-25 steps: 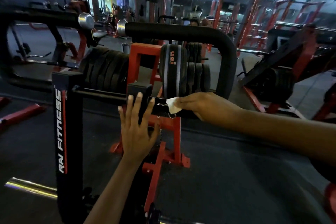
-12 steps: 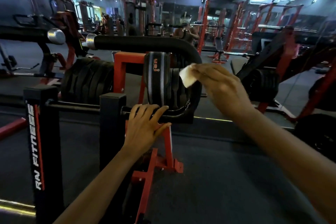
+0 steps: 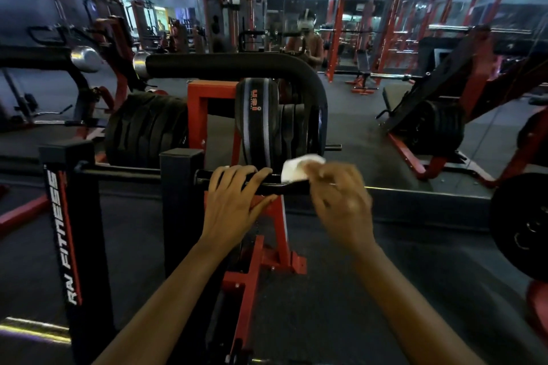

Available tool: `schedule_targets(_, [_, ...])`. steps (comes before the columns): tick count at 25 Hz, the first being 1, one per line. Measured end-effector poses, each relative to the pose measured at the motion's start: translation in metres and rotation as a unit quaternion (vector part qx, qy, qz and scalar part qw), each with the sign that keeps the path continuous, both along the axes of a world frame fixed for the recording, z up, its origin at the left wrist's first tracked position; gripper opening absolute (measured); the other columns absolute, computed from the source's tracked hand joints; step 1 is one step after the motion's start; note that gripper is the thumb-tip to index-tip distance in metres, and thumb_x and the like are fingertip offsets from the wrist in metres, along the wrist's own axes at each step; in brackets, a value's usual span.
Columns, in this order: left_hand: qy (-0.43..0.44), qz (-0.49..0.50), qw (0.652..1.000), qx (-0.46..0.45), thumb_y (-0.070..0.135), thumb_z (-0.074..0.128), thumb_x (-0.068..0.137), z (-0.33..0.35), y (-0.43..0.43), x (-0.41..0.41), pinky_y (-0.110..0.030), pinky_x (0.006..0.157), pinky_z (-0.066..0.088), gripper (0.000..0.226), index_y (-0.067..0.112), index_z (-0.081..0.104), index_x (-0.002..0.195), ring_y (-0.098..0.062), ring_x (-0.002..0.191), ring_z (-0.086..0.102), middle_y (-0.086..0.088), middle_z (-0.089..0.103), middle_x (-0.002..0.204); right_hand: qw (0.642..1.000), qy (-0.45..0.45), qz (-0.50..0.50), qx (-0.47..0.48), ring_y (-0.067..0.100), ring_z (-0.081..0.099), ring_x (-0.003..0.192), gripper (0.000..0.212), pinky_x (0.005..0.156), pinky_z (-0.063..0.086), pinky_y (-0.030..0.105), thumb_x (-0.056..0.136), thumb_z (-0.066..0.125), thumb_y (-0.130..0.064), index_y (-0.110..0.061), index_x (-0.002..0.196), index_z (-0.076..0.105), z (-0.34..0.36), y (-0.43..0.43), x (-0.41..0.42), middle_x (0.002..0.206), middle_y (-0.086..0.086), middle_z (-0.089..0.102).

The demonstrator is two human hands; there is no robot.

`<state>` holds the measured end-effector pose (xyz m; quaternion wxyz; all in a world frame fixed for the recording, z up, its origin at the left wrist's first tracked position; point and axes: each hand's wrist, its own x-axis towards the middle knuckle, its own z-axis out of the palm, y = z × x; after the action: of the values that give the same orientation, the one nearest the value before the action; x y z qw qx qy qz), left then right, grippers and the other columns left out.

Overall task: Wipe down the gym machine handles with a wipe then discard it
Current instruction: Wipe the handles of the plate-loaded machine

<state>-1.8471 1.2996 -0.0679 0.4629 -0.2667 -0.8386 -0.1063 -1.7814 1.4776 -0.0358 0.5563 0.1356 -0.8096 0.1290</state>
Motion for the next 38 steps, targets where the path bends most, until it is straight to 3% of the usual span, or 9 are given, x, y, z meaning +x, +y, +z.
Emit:
schedule_targets(4, [-0.003,-0.003,1.0,0.0,0.053,0.025,0.096,0.0,-0.001,-0.001,-0.036,0.098,0.029,0.05,0.019,0.054,0.12,-0.018,0.105,0.045,-0.006,0.062,0.107,0.998,0.014,-0.013,-0.052,0.021,0.058,0.101,0.03,0.086,0.048,0.023,0.084,0.052,-0.005,-0.004,0.111,0.064,0.041,0.013,-0.021,0.111,0.015,0.063])
schedule_targets(7, [-0.013,0.004,1.0,0.003,0.053,0.025,0.096,0.0,0.0,0.002,-0.036,0.099,0.028,0.051,0.02,0.055,0.12,-0.017,0.106,0.044,-0.005,0.061,0.108,0.982,-0.033,0.047,-0.178,0.002,0.05,0.11,0.033,0.09,0.043,0.009,0.087,0.048,-0.007,-0.01,0.118,0.06,0.002,-0.001,-0.016,0.12,0.01,0.056])
schedule_targets(10, [-0.027,0.001,1.0,0.005,0.055,0.024,0.095,0.003,0.0,0.003,-0.036,0.1,0.027,0.054,0.02,0.057,0.119,-0.016,0.106,0.044,-0.004,0.061,0.108,0.969,-0.05,0.096,-0.221,0.012,0.049,0.109,0.031,0.096,0.035,0.007,0.086,0.047,-0.007,-0.012,0.113,0.061,-0.053,-0.011,-0.011,0.117,0.0,0.052])
schedule_targets(15, [-0.049,-0.001,0.999,0.009,0.055,0.025,0.095,0.005,0.001,0.007,-0.036,0.101,0.027,0.053,0.021,0.057,0.12,-0.015,0.107,0.045,-0.003,0.06,0.109,0.96,0.006,0.126,-0.251,-0.003,0.051,0.107,0.028,0.088,0.042,0.004,0.086,0.054,-0.005,-0.007,0.113,0.062,-0.01,-0.007,-0.006,0.114,-0.002,0.055])
schedule_targets(21, [-0.079,-0.008,0.997,0.013,0.055,0.022,0.095,0.008,-0.001,0.012,-0.035,0.103,0.025,0.055,0.021,0.057,0.121,-0.015,0.109,0.046,-0.002,0.06,0.111,0.965,0.025,0.116,-0.235,0.009,0.057,0.102,0.03,0.09,0.048,0.016,0.086,0.051,-0.005,-0.007,0.114,0.063,0.003,-0.003,-0.027,0.111,0.008,0.06])
schedule_targets(25, [-0.113,-0.006,0.994,0.007,0.057,0.017,0.095,0.011,0.0,0.016,-0.035,0.107,0.023,0.058,0.024,0.054,0.123,-0.014,0.111,0.048,0.001,0.058,0.113,0.937,0.011,0.165,-0.307,0.007,0.056,0.104,0.031,0.089,0.049,0.017,0.084,0.053,-0.008,-0.012,0.113,0.059,-0.033,-0.012,-0.006,0.111,0.002,0.058])
schedule_targets(29, [-0.175,-0.039,0.978,0.104,0.064,0.014,0.09,0.025,0.013,0.026,-0.036,0.115,0.017,0.063,0.028,0.052,0.125,-0.01,0.119,0.048,0.008,0.057,0.119,0.887,-0.039,0.174,-0.426,0.001,0.06,0.09,0.032,0.079,0.048,0.006,0.083,0.058,0.001,-0.016,0.11,0.059,0.038,0.014,-0.036,0.108,0.002,0.063])
schedule_targets(33, [-0.233,-0.103,0.941,0.221,0.067,0.022,0.083,0.047,0.053,0.027,-0.04,0.105,0.038,0.07,0.024,0.05,0.13,-0.013,0.115,0.052,0.001,0.058,0.122,0.902,-0.085,0.24,-0.349,-0.007,0.059,0.085,0.028,0.08,0.048,0.009,0.085,0.055,0.002,-0.008,0.11,0.064,0.076,0.024,-0.068,0.104,0.001,0.065])
schedule_targets(38, [-0.239,-0.106,0.92,0.293,0.07,0.022,0.083,0.054,0.09,0.025,-0.027,0.091,0.048,0.065,0.031,0.047,0.129,-0.003,0.105,0.058,0.01,0.062,0.117,0.929,-0.064,0.24,-0.273,0.005,0.063,0.09,0.021,0.076,0.055,0.027,0.085,0.056,-0.007,-0.007,0.102,0.068,0.02,0.038,-0.052,0.101,0.006,0.067])
